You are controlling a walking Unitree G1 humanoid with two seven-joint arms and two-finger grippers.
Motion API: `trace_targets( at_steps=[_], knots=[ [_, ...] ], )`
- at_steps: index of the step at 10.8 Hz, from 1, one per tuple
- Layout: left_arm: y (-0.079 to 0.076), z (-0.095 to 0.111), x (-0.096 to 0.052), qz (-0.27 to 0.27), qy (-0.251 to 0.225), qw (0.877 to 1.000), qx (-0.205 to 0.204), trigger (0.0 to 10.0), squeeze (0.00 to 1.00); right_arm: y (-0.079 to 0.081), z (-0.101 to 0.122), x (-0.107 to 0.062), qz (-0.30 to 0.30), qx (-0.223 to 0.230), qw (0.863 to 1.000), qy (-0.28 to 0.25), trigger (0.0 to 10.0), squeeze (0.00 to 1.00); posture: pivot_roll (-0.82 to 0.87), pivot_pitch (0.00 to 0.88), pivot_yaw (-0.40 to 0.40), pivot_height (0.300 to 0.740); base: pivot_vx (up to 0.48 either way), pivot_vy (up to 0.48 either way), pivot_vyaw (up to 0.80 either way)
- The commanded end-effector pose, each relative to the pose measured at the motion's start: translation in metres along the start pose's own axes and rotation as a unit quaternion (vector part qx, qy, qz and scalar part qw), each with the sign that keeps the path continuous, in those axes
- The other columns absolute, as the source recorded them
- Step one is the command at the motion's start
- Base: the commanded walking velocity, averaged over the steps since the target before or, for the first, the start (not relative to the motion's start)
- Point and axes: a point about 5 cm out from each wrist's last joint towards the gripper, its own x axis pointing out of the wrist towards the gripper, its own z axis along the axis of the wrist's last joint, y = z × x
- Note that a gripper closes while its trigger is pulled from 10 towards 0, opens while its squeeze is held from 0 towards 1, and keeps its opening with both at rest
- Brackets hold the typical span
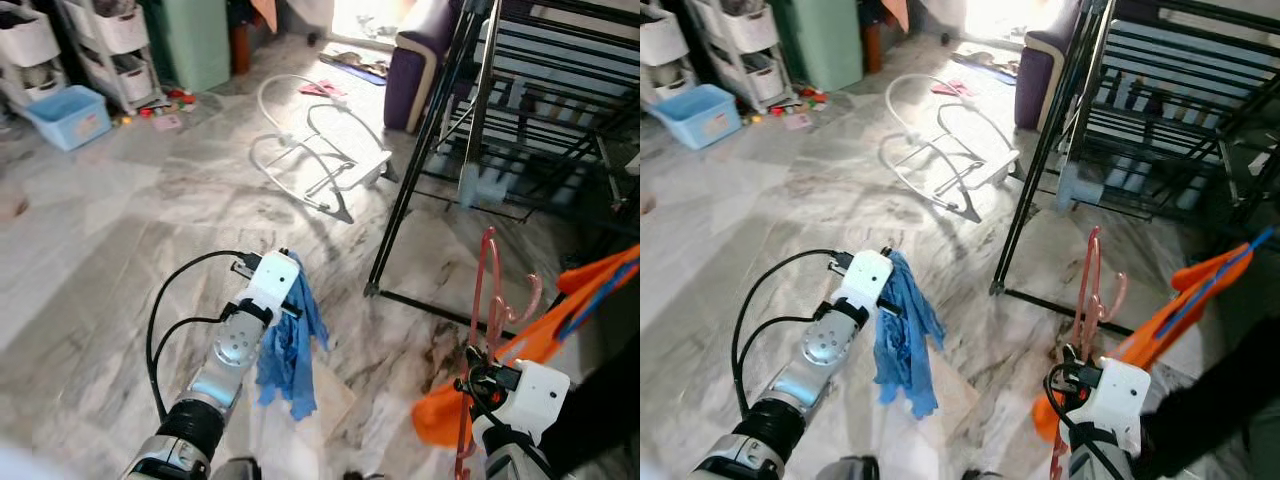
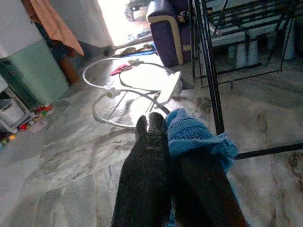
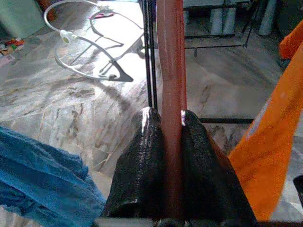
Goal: Hang hanger
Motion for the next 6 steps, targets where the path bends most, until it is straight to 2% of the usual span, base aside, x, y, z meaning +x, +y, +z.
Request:
trace_targets(
  at_steps=[1,6],
  knots=[
    [-0.0033,0.0079,0.0021,-0.010,-0.015,1.000,0.003,10.0,0.00,-0.0017,0.0005,0.0005,-0.008,0.004,1.000,-0.003,10.0,0.00,0.08,0.091,-0.067,0.740,-0.244,0.000,0.00],
    [-0.0048,0.0084,0.0013,-0.021,-0.013,1.000,0.004,10.0,0.00,-0.0030,0.0030,0.0028,-0.011,0.001,1.000,-0.007,10.0,0.00,0.08,0.093,-0.059,0.740,-0.247,0.000,0.00]
  ],
)
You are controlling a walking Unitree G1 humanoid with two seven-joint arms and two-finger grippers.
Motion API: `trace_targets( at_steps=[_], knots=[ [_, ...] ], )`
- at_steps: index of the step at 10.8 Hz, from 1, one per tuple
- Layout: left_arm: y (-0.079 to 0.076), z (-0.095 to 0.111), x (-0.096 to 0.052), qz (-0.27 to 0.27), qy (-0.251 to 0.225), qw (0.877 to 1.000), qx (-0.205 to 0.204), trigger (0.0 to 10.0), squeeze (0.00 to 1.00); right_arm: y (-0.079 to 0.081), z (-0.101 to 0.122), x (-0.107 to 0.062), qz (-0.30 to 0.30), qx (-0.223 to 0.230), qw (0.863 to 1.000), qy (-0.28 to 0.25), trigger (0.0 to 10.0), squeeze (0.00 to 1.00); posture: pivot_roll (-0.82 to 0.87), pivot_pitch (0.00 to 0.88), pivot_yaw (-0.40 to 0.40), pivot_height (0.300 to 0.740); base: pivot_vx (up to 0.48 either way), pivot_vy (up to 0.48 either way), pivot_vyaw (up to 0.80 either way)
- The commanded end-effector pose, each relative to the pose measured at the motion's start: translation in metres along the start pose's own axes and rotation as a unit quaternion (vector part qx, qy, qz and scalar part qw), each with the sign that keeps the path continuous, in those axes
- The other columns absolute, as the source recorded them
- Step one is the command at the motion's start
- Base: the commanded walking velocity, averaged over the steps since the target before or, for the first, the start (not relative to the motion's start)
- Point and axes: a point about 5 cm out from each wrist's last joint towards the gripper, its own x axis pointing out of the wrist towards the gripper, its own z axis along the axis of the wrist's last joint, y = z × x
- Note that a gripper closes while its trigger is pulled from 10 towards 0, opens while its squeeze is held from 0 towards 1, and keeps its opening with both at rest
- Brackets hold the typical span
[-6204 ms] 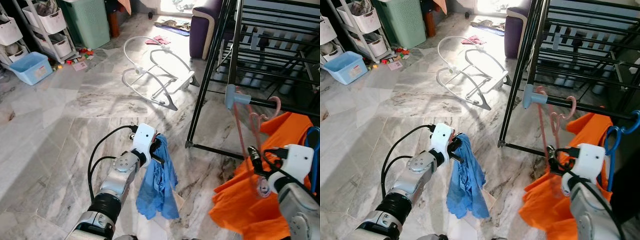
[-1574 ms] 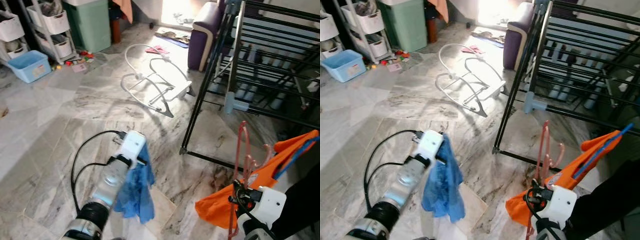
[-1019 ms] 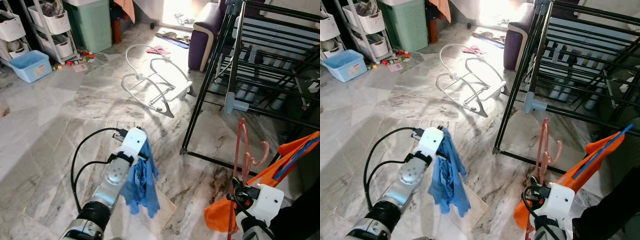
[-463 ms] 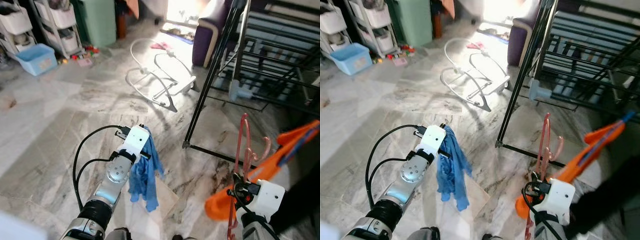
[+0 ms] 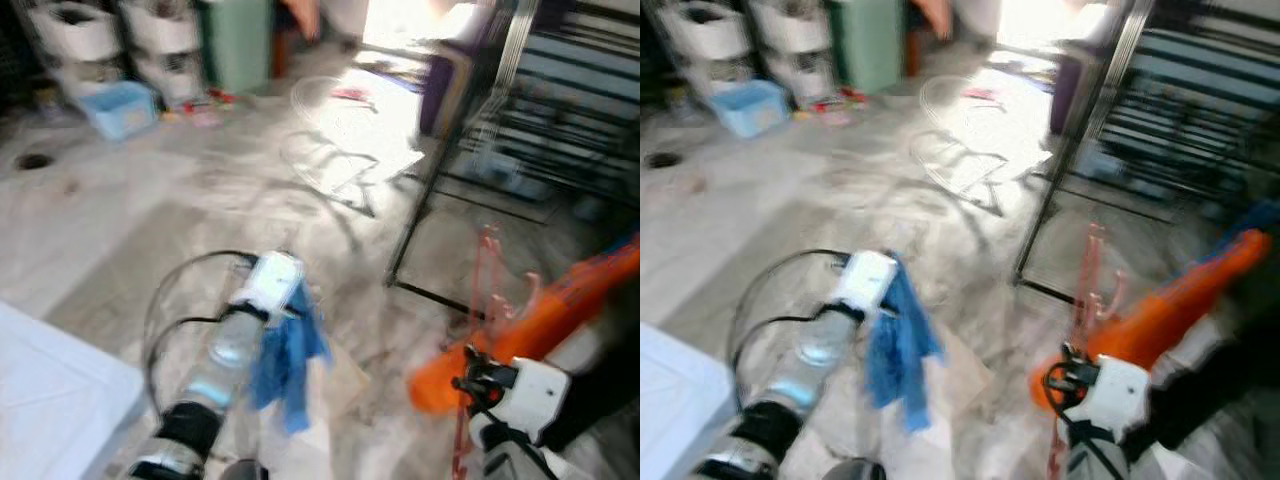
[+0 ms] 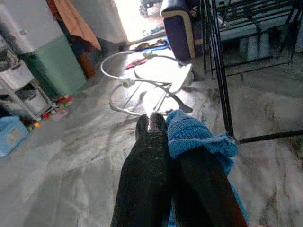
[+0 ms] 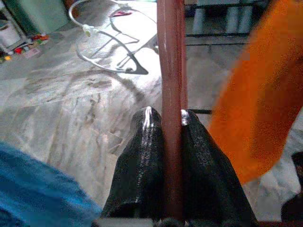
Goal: Hang hanger
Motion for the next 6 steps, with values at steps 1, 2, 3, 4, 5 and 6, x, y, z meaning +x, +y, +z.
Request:
trace_targets(
  at_steps=[1,2,3,4,5,6],
  knots=[
    [-0.0075,0.0072,0.0028,-0.014,-0.012,1.000,-0.004,10.0,0.00,-0.0036,0.0022,0.0001,-0.012,0.002,1.000,-0.005,10.0,0.00,0.08,0.094,-0.058,0.740,-0.285,0.000,0.00],
    [-0.0079,0.0064,0.0028,-0.017,-0.009,1.000,-0.002,10.0,0.00,-0.0038,0.0016,0.0002,-0.012,0.002,1.000,-0.004,10.0,0.00,0.08,0.093,-0.060,0.740,-0.289,0.000,0.00],
    [-0.0077,0.0055,0.0027,-0.017,-0.006,1.000,-0.001,10.0,0.00,-0.0037,0.0012,0.0003,-0.012,0.002,1.000,-0.004,10.0,0.00,0.08,0.093,-0.060,0.740,-0.289,0.000,0.00],
    [-0.0082,0.0052,0.0029,-0.017,-0.005,1.000,-0.002,10.0,0.00,-0.0044,0.0008,0.0007,-0.012,0.001,1.000,-0.002,10.0,0.00,0.08,0.089,-0.061,0.740,-0.285,0.000,0.00],
    [-0.0083,0.0050,0.0029,-0.017,-0.004,1.000,-0.001,10.0,0.00,-0.0043,0.0012,0.0015,-0.011,0.000,1.000,-0.002,10.0,0.00,0.08,0.089,-0.061,0.740,-0.277,0.000,0.00],
    [-0.0085,0.0046,0.0027,-0.018,-0.002,1.000,-0.001,10.0,0.00,-0.0042,0.0022,0.0026,-0.011,0.000,1.000,-0.004,10.0,0.00,0.08,0.087,-0.062,0.740,-0.277,0.000,0.00]
  ],
)
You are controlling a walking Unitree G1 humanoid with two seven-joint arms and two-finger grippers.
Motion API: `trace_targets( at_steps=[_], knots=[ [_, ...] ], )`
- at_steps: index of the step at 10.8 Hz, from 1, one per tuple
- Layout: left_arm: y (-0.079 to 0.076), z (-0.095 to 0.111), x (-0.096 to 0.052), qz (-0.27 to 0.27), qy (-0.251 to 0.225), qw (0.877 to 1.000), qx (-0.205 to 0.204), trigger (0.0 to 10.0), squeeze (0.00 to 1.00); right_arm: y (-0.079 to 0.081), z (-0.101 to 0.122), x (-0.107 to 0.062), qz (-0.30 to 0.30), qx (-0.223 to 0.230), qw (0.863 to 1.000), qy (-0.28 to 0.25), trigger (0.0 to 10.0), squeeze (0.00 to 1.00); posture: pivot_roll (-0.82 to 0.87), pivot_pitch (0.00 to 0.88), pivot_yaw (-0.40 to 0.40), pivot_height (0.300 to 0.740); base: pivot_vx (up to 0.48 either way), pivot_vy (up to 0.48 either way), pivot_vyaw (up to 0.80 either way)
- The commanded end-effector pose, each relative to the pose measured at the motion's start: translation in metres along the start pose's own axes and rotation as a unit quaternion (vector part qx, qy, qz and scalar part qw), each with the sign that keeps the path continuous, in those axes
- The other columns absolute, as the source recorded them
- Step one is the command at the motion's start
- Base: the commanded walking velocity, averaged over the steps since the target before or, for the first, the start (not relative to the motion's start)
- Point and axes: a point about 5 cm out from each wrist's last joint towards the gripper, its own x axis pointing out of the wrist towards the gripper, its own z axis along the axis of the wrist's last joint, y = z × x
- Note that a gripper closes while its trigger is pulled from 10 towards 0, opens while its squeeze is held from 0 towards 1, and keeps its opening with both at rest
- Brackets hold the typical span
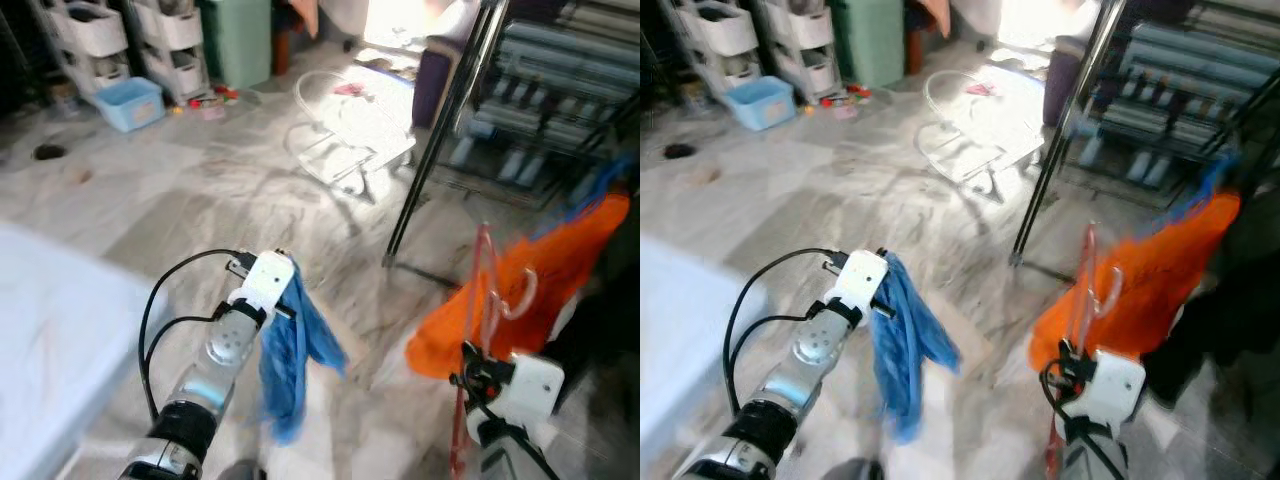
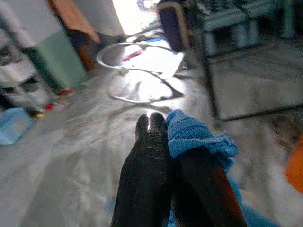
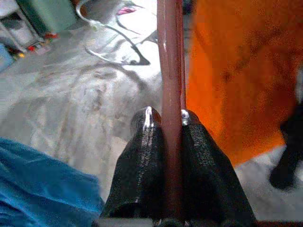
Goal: Hang hanger
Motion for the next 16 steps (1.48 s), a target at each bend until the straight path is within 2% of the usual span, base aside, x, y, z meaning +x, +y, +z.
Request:
trace_targets(
  at_steps=[1,9,11,12,16],
  knots=[
    [-0.0028,0.0054,0.0022,-0.004,-0.010,1.000,0.002,10.0,0.00,-0.0041,0.0001,-0.0009,-0.012,0.001,1.000,0.000,10.0,0.00,0.08,0.087,-0.062,0.740,-0.274,0.000,0.00],
    [-0.0049,0.0010,0.0005,-0.011,0.001,1.000,0.002,10.0,0.00,-0.0039,-0.0031,-0.0023,-0.013,0.005,1.000,0.013,10.0,0.00,0.07,0.096,-0.065,0.740,-0.279,0.000,0.00],
    [-0.0052,0.0004,0.0002,-0.012,0.001,1.000,0.001,10.0,0.00,-0.0032,-0.0038,-0.0021,-0.012,0.004,1.000,0.016,10.0,0.00,0.07,0.098,-0.065,0.740,-0.285,0.000,-0.64],
    [-0.0051,0.0003,0.0001,-0.013,0.001,1.000,0.003,10.0,0.00,-0.0028,-0.0037,-0.0014,-0.012,0.004,1.000,0.015,10.0,0.00,0.08,0.097,-0.065,0.740,0.000,0.000,-0.80],
    [-0.0055,-0.0004,0.0013,-0.021,0.007,1.000,-0.015,10.0,0.00,-0.0026,-0.0035,0.0004,-0.012,0.002,1.000,0.014,10.0,0.00,0.08,0.096,-0.064,0.740,0.000,0.000,0.00]
  ],
)
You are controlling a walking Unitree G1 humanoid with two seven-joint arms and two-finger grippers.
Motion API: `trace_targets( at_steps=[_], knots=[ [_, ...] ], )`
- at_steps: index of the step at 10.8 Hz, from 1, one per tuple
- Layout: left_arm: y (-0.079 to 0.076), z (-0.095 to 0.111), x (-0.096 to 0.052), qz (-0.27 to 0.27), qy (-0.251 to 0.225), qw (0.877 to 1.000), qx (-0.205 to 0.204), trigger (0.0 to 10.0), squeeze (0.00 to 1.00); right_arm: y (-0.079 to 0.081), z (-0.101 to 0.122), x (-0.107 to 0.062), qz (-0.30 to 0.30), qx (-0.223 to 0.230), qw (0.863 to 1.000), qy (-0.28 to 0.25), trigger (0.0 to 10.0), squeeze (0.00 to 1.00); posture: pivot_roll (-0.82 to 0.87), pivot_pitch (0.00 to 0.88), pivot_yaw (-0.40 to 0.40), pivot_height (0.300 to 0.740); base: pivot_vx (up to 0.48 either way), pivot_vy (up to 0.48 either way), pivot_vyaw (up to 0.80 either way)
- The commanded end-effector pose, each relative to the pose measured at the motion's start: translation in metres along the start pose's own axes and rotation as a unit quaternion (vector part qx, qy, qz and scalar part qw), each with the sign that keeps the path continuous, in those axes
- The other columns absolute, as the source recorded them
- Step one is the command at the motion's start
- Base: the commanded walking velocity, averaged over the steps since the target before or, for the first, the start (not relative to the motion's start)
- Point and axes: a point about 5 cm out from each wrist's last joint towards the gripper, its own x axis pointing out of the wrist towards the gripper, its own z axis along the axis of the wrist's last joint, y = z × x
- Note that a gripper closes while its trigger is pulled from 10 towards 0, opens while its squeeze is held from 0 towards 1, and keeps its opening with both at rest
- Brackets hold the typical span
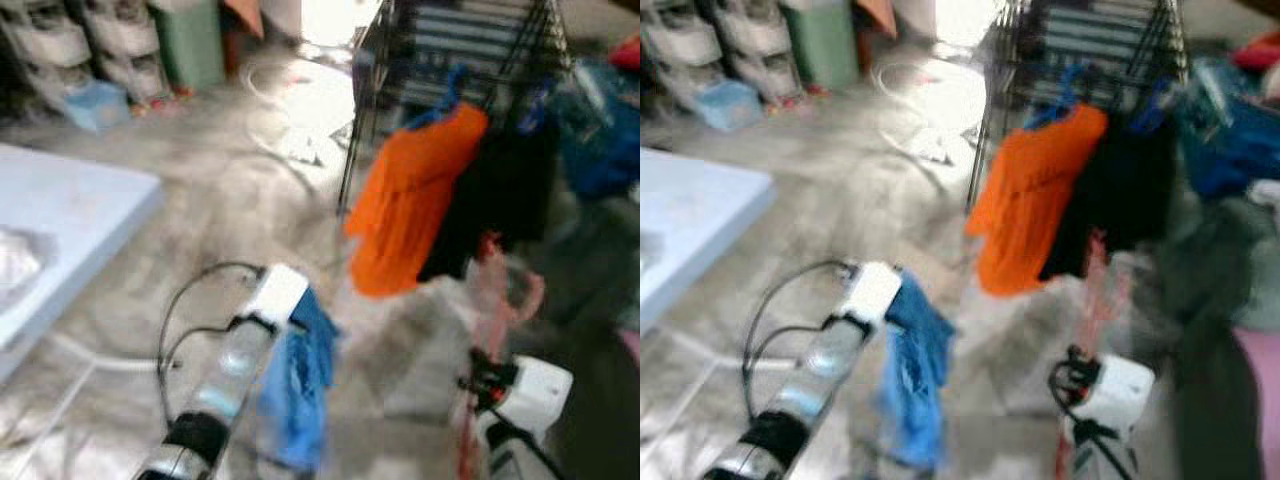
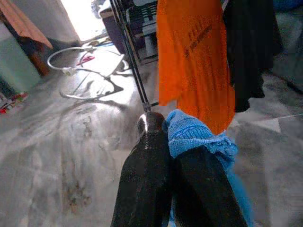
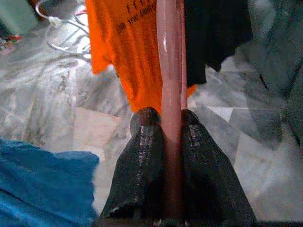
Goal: Hang hanger
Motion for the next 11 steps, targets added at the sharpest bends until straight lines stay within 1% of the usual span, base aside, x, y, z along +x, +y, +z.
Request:
trace_targets(
  at_steps=[1,2,3,9,11],
  knots=[
    [0.0053,0.0073,0.0027,0.001,-0.014,1.000,0.007,10.0,0.00,0.0025,0.0011,0.0008,0.000,0.001,1.000,-0.002,10.0,0.00,0.08,0.097,-0.064,0.740,0.000,0.000,0.00],
    [0.0052,0.0074,0.0031,0.000,-0.014,1.000,0.005,10.0,0.00,0.0028,0.0007,0.0008,0.001,0.000,1.000,-0.001,10.0,0.00,0.08,0.097,-0.066,0.740,0.000,0.000,0.00],
    [0.0050,0.0073,0.0032,0.000,-0.014,1.000,0.004,10.0,0.00,0.0029,0.0005,0.0009,0.001,0.000,1.000,-0.001,10.0,0.00,0.08,0.098,-0.066,0.740,0.000,0.292,0.00],
    [0.0020,0.0077,0.0030,-0.005,-0.017,1.000,0.011,10.0,0.00,0.0011,0.0029,0.0022,-0.001,-0.003,1.000,-0.008,10.0,0.00,0.08,0.100,-0.072,0.740,0.000,0.452,0.00],
    [0.0015,0.0075,0.0030,-0.006,-0.017,1.000,0.012,10.0,0.00,0.0006,0.0031,0.0022,-0.002,-0.005,1.000,-0.009,10.0,0.00,0.08,0.099,-0.072,0.740,0.000,0.366,0.00]
  ],
)
